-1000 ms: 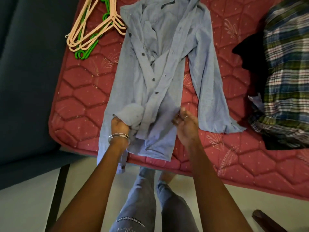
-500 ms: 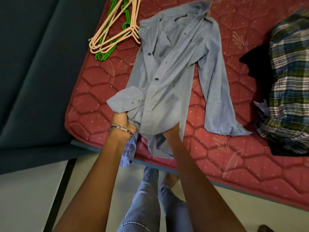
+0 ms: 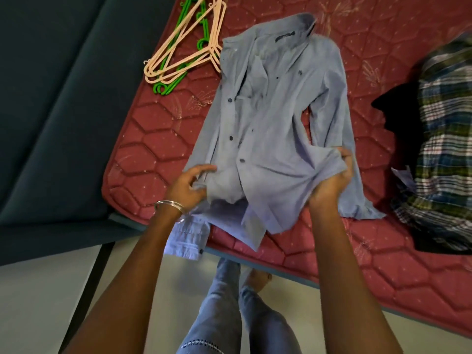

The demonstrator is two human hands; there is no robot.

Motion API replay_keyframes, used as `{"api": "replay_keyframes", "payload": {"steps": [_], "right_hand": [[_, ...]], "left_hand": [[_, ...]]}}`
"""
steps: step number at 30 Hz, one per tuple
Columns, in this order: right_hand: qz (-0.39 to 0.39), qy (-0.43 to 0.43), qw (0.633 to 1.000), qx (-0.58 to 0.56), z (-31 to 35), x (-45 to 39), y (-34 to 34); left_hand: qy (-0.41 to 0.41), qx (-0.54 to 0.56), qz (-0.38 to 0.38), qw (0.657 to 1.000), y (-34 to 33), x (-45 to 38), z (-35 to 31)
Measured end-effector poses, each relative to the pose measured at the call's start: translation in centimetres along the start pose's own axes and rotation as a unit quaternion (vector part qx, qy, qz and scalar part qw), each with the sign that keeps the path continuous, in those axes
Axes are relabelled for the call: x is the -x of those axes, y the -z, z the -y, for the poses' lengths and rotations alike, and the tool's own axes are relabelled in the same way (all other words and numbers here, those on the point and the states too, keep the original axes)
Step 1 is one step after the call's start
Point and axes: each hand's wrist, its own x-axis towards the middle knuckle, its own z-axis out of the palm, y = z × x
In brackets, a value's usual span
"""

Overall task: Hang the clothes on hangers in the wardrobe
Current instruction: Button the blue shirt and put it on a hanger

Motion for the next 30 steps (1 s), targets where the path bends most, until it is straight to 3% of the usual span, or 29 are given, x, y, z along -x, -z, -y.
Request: {"api": "replay_keyframes", "payload": {"steps": [2, 3, 4, 6, 9, 10, 13, 15, 16, 17, 20, 22, 25, 30], "right_hand": [[0.038, 0.207, 0.965, 0.155, 1.7, 1.5, 2.9], [0.088, 0.271, 0.914, 0.291, 2.0, 2.5, 4.9], [0.113, 0.277, 0.845, 0.442, 0.2, 1.8, 7.4], [0.174, 0.178, 0.709, 0.660, -1.8, 2.2, 10.6], [0.301, -0.042, 0.564, 0.768, -4.3, 3.1, 13.5], [0.342, -0.075, 0.521, 0.779, -5.1, 3.5, 13.5], [0.373, -0.085, 0.412, 0.827, -6.9, 4.5, 11.4], [0.365, -0.053, 0.408, 0.835, -7.1, 5.2, 8.6], [0.368, -0.026, 0.430, 0.824, -7.2, 5.4, 7.0], [0.374, 0.002, 0.477, 0.795, -7.3, 5.5, 5.4], [0.364, 0.052, 0.693, 0.620, -8.4, 5.7, 0.3], [0.327, 0.060, 0.761, 0.557, -9.6, 5.4, -2.7], [0.289, 0.045, 0.778, 0.555, -10.9, 5.2, -5.7], [0.208, 0.017, 0.723, 0.658, -13.1, 4.7, -7.1]], "left_hand": [[-0.003, -0.218, 0.104, 0.970, 0.3, 0.4, 2.0], [0.022, -0.302, 0.144, 0.942, 0.4, 0.6, 2.2], [0.042, -0.375, 0.186, 0.907, 0.0, 0.8, 2.4], [0.090, -0.434, 0.264, 0.856, -1.3, 1.6, 2.8], [0.225, -0.447, 0.383, 0.776, -3.0, 2.5, 4.0], [0.255, -0.460, 0.431, 0.734, -3.7, 2.7, 4.5], [0.296, -0.421, 0.473, 0.715, -5.2, 3.1, 4.3], [0.321, -0.345, 0.429, 0.771, -5.8, 3.1, 3.8], [0.316, -0.317, 0.409, 0.795, -6.0, 3.0, 3.7], [0.297, -0.290, 0.368, 0.832, -6.3, 2.6, 3.7], [0.183, -0.149, 0.120, 0.964, -7.0, 1.3, 2.8], [0.133, -0.094, -0.029, 0.986, -7.5, -0.2, 2.4], [0.140, -0.083, -0.070, 0.984, -8.4, -2.6, 2.0], [0.226, -0.136, -0.019, 0.964, -9.4, -5.1, 2.8]]}}
